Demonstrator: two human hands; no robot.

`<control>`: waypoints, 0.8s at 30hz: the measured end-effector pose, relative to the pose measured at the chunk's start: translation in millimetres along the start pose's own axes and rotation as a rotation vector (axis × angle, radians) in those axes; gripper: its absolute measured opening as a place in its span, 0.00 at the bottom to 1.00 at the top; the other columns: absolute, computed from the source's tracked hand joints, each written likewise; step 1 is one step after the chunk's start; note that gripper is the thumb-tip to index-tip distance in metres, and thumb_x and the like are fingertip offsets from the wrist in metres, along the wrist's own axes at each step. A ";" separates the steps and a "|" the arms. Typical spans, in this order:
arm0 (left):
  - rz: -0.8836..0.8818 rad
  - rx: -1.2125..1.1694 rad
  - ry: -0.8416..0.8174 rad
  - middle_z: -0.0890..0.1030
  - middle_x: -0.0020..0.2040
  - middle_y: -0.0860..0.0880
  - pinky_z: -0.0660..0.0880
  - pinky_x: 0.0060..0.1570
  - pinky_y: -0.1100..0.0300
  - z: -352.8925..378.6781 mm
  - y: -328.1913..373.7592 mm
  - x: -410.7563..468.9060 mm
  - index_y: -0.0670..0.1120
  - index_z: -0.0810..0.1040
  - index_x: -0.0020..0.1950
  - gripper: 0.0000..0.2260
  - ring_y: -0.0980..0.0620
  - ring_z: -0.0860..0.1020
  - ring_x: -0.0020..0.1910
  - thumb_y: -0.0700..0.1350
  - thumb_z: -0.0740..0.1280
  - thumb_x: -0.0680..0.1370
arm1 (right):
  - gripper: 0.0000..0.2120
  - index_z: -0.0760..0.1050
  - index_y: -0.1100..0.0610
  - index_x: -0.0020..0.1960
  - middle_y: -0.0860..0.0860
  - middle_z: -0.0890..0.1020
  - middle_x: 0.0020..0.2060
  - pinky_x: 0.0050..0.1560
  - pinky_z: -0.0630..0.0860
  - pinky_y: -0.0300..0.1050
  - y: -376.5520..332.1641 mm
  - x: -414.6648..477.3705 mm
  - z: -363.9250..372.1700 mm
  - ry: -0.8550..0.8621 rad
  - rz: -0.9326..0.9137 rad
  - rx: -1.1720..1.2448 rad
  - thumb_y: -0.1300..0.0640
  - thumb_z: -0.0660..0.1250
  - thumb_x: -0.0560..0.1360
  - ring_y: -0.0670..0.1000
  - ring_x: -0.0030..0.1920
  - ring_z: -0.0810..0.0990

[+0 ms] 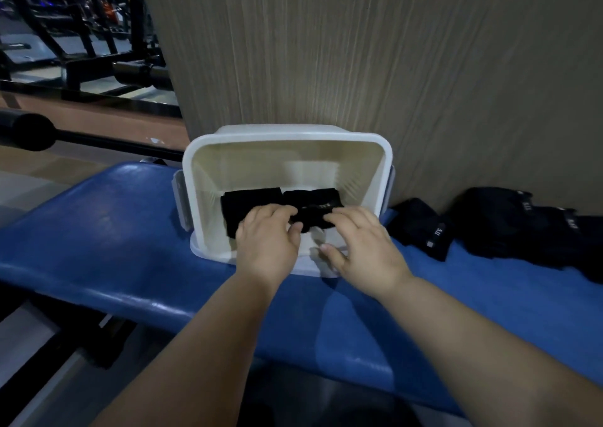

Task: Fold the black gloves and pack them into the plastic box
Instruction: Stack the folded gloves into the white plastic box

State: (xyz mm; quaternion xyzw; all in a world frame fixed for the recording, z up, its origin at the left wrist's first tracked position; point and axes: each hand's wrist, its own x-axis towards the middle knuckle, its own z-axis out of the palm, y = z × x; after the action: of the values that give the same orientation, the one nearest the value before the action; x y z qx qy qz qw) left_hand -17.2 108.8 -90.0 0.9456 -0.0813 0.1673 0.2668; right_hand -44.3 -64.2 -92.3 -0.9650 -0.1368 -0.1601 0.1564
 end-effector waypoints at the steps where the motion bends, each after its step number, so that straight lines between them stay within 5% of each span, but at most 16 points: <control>1: -0.002 -0.008 0.009 0.76 0.60 0.53 0.63 0.62 0.54 1.0 6.0 -4.3 0.52 0.77 0.62 0.12 0.48 0.68 0.64 0.52 0.61 0.80 | 0.22 0.72 0.54 0.66 0.49 0.74 0.63 0.68 0.67 0.53 6.7 -12.3 -2.9 0.039 -0.001 -0.008 0.45 0.61 0.76 0.52 0.67 0.66; 4: 0.008 -0.063 -0.019 0.73 0.50 0.55 0.60 0.56 0.57 10.3 25.5 -17.8 0.51 0.76 0.53 0.07 0.49 0.67 0.59 0.51 0.62 0.80 | 0.19 0.75 0.54 0.61 0.49 0.78 0.56 0.62 0.72 0.55 32.3 -46.0 -15.1 0.092 0.092 -0.045 0.47 0.63 0.73 0.54 0.62 0.72; 10: 0.100 -0.232 -0.246 0.77 0.46 0.53 0.71 0.54 0.58 52.1 70.2 -36.2 0.49 0.77 0.52 0.06 0.50 0.73 0.54 0.49 0.64 0.79 | 0.21 0.71 0.53 0.67 0.48 0.73 0.65 0.68 0.65 0.51 83.8 -84.7 -32.9 0.089 0.365 -0.084 0.52 0.67 0.75 0.52 0.68 0.65; 14: 0.142 -0.245 -0.319 0.77 0.59 0.52 0.66 0.61 0.63 71.1 102.0 -44.5 0.49 0.75 0.64 0.13 0.52 0.70 0.63 0.49 0.62 0.80 | 0.24 0.67 0.51 0.71 0.47 0.69 0.68 0.70 0.62 0.51 102.1 -91.4 -35.8 0.075 0.448 -0.040 0.51 0.65 0.76 0.51 0.70 0.60; 19: 0.069 -0.243 -0.402 0.63 0.75 0.48 0.59 0.71 0.57 86.6 136.5 -35.4 0.46 0.59 0.77 0.24 0.49 0.61 0.74 0.50 0.59 0.82 | 0.27 0.59 0.49 0.75 0.49 0.64 0.71 0.70 0.59 0.51 118.2 -82.0 -35.4 -0.017 0.499 -0.035 0.48 0.61 0.78 0.52 0.72 0.56; 24: -0.135 -0.292 -0.426 0.59 0.77 0.43 0.59 0.70 0.52 105.0 167.1 -12.0 0.43 0.48 0.79 0.30 0.43 0.59 0.75 0.51 0.58 0.82 | 0.24 0.61 0.48 0.74 0.50 0.65 0.69 0.68 0.60 0.50 125.0 -74.2 -37.2 -0.020 0.525 0.010 0.49 0.59 0.79 0.53 0.69 0.60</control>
State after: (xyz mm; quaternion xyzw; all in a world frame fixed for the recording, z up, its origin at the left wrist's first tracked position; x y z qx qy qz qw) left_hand -40.3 -87.4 -98.6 0.9143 -0.0954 -0.0671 0.3879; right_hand -82.6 -207.2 -117.2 -0.9682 0.1158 -0.1037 0.1958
